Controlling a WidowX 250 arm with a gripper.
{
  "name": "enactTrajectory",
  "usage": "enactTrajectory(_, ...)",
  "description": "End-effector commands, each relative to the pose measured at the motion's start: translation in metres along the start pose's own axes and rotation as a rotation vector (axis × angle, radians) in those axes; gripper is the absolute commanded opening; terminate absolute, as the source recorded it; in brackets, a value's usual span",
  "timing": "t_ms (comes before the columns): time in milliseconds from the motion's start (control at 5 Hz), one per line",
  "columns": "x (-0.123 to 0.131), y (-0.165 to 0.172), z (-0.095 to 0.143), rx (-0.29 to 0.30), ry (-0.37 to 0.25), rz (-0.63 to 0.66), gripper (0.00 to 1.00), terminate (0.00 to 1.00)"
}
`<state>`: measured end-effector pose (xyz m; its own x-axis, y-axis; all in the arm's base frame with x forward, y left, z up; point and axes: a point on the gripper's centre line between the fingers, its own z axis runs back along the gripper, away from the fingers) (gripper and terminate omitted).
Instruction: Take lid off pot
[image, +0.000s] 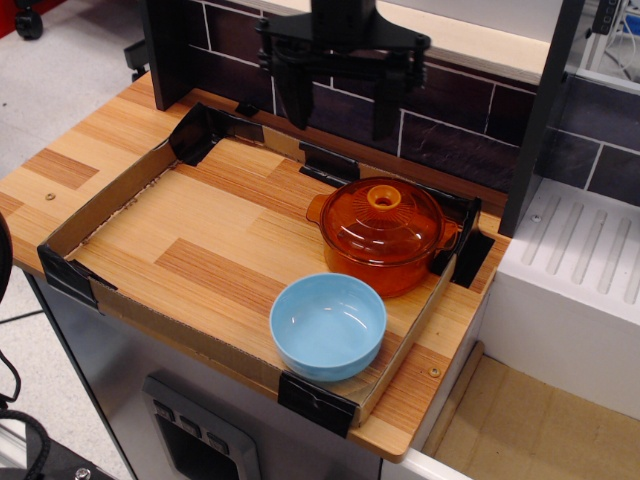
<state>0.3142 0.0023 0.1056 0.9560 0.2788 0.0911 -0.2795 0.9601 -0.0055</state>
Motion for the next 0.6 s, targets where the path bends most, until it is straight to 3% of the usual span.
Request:
enactTrajectory(0, 0.005, -0.014, -0.008, 0.006, -0.067, -0.019, 1.00, 0.00)
enactTrajectory(400, 0.002, -0.018, -0.030, 0.027, -0.059, -0.037, 1.00, 0.00)
